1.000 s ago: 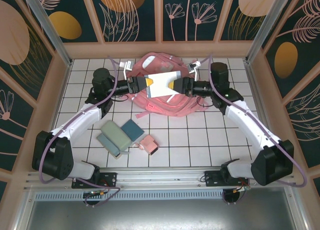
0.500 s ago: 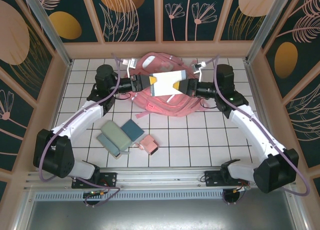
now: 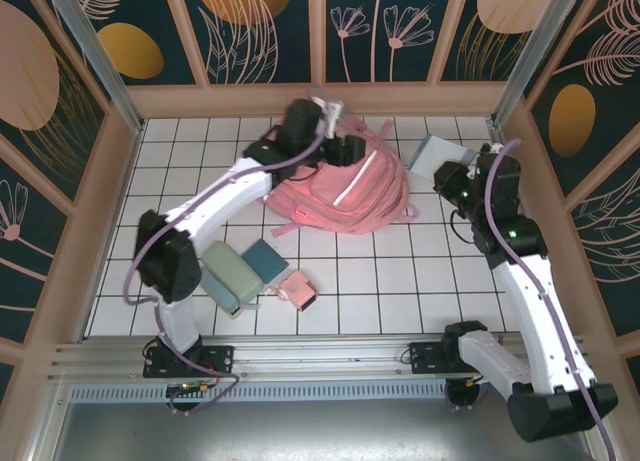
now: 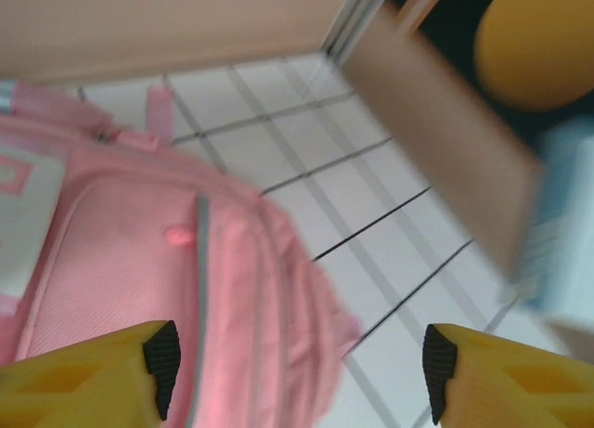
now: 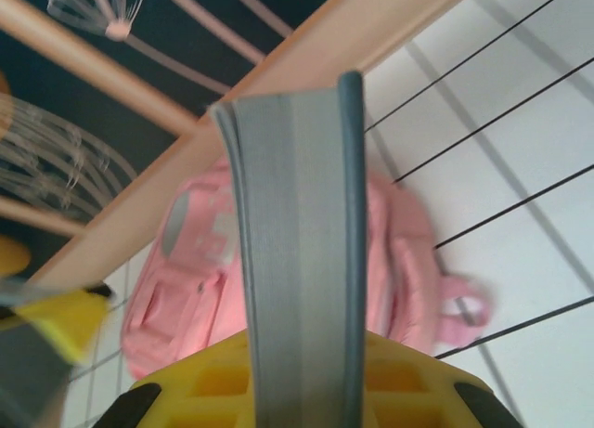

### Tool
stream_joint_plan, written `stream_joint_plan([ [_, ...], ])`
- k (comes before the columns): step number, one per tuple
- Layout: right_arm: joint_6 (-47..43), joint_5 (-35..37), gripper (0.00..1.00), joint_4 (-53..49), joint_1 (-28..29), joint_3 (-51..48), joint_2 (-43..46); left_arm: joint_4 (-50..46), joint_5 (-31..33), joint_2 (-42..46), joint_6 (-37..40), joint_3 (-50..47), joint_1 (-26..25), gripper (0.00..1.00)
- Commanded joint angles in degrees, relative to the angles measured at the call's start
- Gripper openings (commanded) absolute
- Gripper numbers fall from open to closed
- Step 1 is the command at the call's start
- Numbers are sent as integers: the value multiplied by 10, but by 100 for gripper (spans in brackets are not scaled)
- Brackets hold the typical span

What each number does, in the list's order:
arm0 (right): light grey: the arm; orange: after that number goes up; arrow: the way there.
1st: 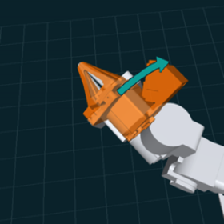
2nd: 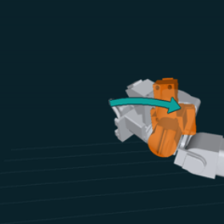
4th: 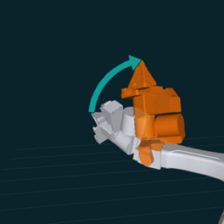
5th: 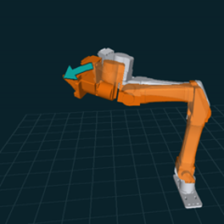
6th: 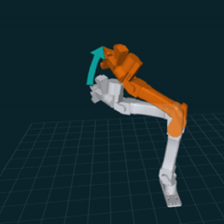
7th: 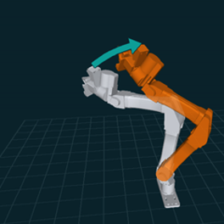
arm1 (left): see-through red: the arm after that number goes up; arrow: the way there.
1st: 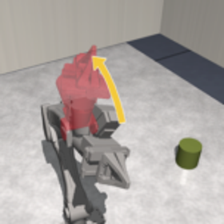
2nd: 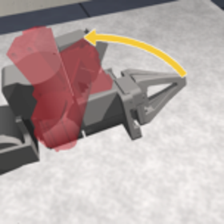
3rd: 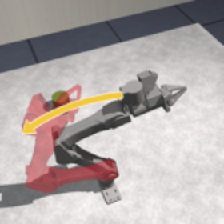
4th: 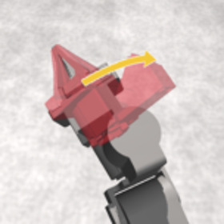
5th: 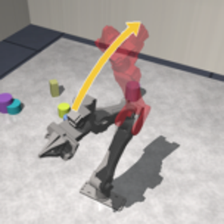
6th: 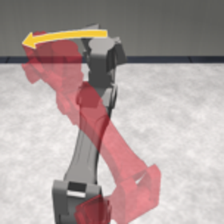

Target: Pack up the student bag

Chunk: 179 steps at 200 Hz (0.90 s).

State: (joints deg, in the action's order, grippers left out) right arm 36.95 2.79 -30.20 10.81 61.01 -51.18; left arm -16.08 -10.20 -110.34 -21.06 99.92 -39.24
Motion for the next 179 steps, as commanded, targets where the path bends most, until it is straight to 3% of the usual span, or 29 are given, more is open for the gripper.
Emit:
stream_joint_plan([
  [1, -5, 118, 0, -28, -4, 16, 27, -87, 102, -62, 61, 38, -12, 75],
  [43, -11, 129, 0, -32, -5, -4, 55, -93, 113, -147, 91, 95, -46, 85],
  [101, -3, 107, 0, -11, -5, -52, 78, -117, 147, -216, 101, 166, -70, 85],
  [147, -2, 99, 0, -8, -7, -58, 86, -139, 237, -259, 123, 200, -81, 85],
  [179, -3, 89, 0, -6, -7, -59, 91, -139, 260, -268, 125, 197, -81, 85],
])
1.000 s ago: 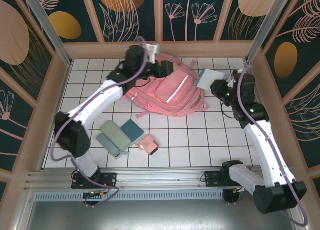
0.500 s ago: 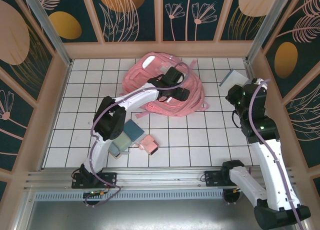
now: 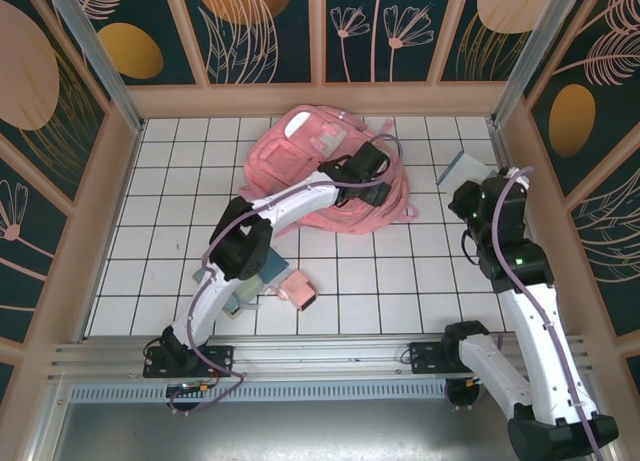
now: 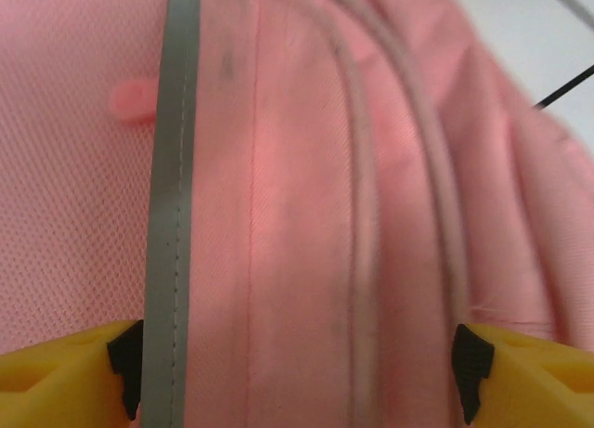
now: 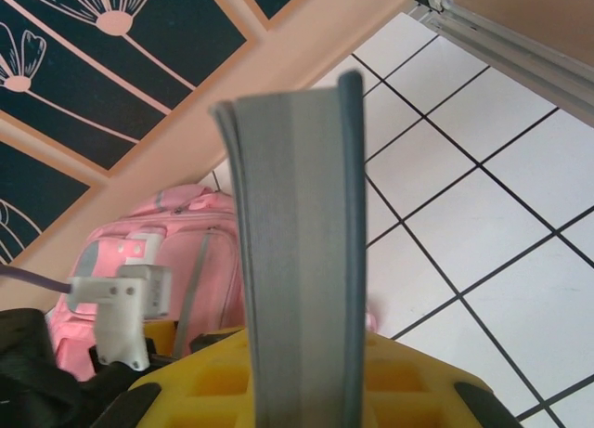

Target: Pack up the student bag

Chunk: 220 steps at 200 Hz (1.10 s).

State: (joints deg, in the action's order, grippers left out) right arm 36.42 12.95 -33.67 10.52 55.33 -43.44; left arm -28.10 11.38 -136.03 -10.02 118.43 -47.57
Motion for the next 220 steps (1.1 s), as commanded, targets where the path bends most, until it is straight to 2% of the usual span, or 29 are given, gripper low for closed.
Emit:
stream_joint_plan([
  [1, 3, -13, 0, 29, -4, -2, 13, -19, 44, -10, 14, 12, 2, 85],
  [42, 8, -36, 0, 40, -4, -14, 19, -13, 36, -19, 7, 0, 2, 82],
  [83, 12, -49, 0, 47, -5, -16, 18, -25, 23, -43, -1, 7, 5, 69],
  [91, 13, -52, 0, 49, -4, -16, 17, -30, 15, -49, -4, 12, 7, 64],
  [122, 13, -59, 0, 51, -5, -13, 14, -43, -64, -66, -27, 33, 23, 32],
  [148, 7, -64, 0, 51, -5, -11, 14, -59, -133, -64, -32, 50, 37, 0],
  [183, 2, -58, 0, 51, -5, -10, 25, -17, -167, 18, -34, 16, 51, 0],
  [220, -14, -61, 0, 62, -5, -14, 38, 16, -208, 120, -65, 1, 93, 0],
])
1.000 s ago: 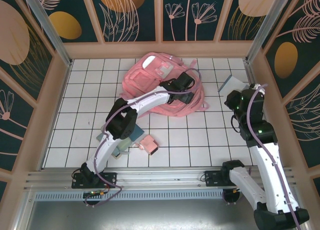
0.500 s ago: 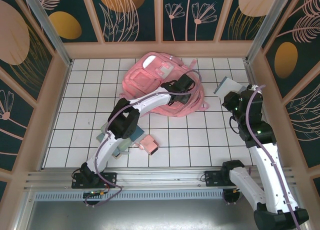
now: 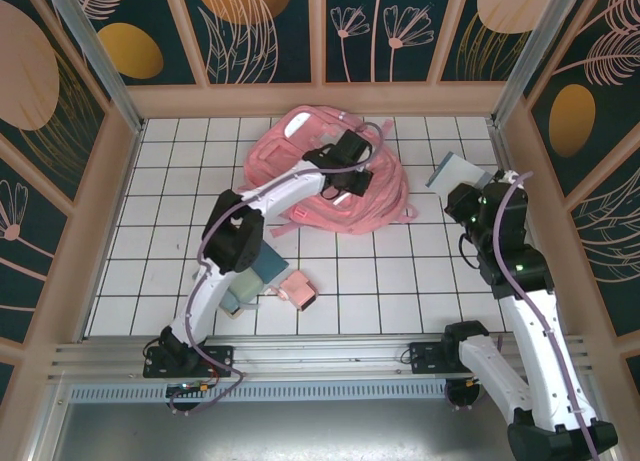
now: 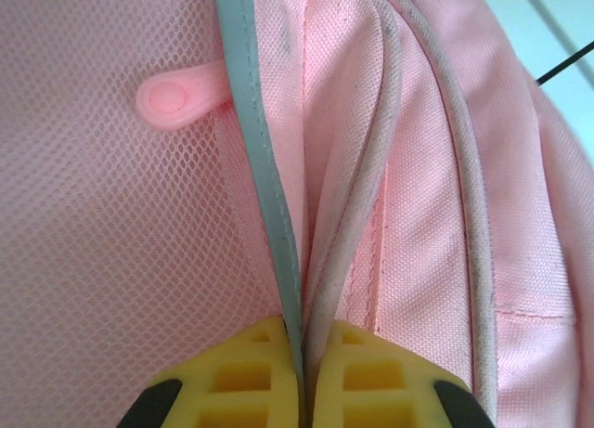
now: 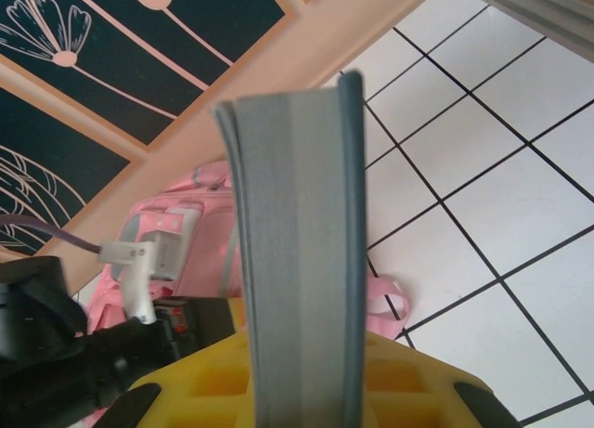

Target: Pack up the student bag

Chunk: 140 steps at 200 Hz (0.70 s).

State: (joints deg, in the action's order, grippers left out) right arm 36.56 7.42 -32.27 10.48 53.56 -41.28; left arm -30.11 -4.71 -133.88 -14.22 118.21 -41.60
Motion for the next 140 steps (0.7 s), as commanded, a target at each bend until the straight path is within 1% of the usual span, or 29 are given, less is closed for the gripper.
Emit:
stream_joint_plan([
  [1, -16, -7, 0, 48, -5, 4, 16, 37, -48, 101, -23, 4, 35, 0],
  [19, -20, -29, 0, 58, -4, -6, 14, 36, -78, 135, -37, 12, 58, 0],
  [40, -9, -63, 0, 84, -4, -29, 16, 41, -129, 168, -59, 17, 89, 0],
  [43, -5, -81, 0, 90, -4, -34, 17, 42, -137, 172, -62, 18, 93, 0],
  [70, 40, -161, 0, 144, -7, -79, 4, 55, -209, 197, -89, 22, 136, 0],
  [89, 94, -272, 0, 238, -15, -125, -24, 60, -254, 203, -99, 29, 154, 0],
  [98, 124, -310, 0, 278, -20, -141, -43, 56, -270, 202, -100, 35, 158, 0],
  [108, 167, -356, 0, 349, -23, -165, -73, 55, -282, 202, -100, 39, 160, 0],
  [125, 222, -399, 0, 451, -20, -189, -131, 60, -310, 203, -103, 43, 162, 0],
  [140, 228, -397, 0, 480, -3, -171, -188, 74, -325, 210, -112, 37, 161, 0],
])
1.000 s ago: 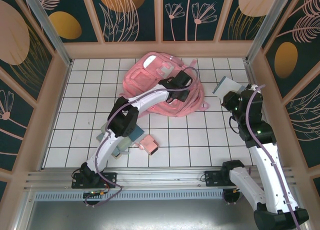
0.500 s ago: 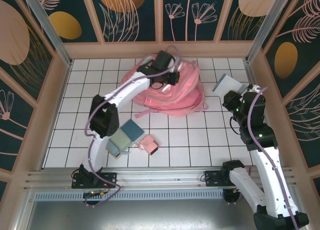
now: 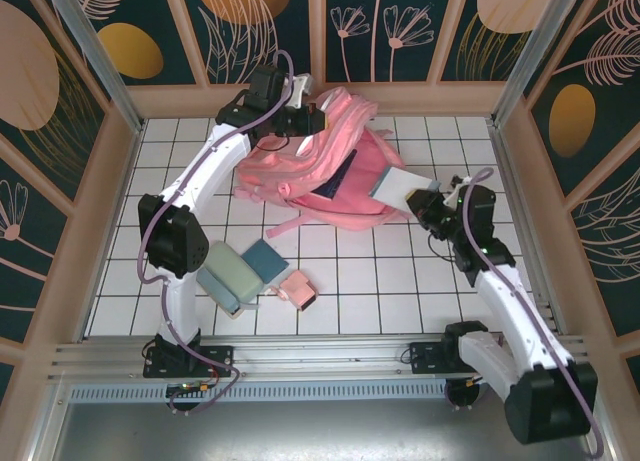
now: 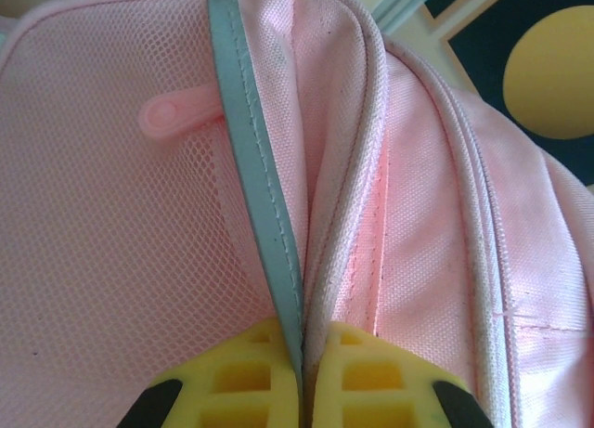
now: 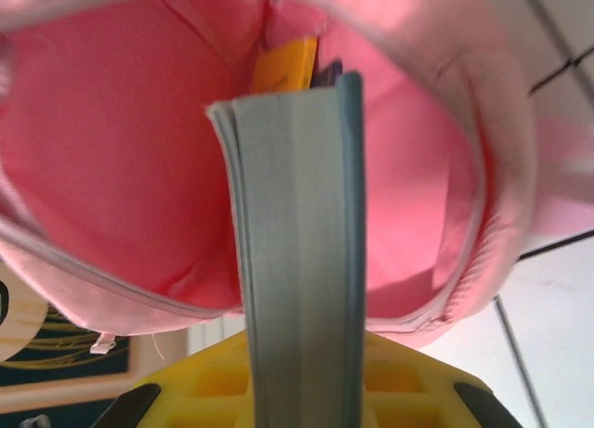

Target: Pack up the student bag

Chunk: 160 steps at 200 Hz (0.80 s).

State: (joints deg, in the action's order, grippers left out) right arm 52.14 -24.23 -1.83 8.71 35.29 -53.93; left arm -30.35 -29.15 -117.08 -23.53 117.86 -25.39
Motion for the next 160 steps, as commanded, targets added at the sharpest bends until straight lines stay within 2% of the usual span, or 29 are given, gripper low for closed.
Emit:
stream_joint_plan([
  [1, 72, -80, 0, 176, 16, 14, -64, 77, -81, 42, -20, 40, -1, 0],
  [42, 41, -10, 0, 205, 113, 108, -215, 121, -105, 51, -63, 32, -1, 0],
  [71, 61, 18, 0, 226, 143, 188, -346, 148, -136, 54, -84, 22, 0, 0],
  [101, 97, 30, 0, 236, 174, 290, -488, 158, -136, 56, -96, 12, 2, 0],
  [145, 123, -14, 15, 220, 211, 471, -675, 191, -131, 55, -125, -13, 14, 0],
  [160, 121, -6, 39, 184, 219, 513, -708, 195, -138, 48, -134, -11, 19, 0],
])
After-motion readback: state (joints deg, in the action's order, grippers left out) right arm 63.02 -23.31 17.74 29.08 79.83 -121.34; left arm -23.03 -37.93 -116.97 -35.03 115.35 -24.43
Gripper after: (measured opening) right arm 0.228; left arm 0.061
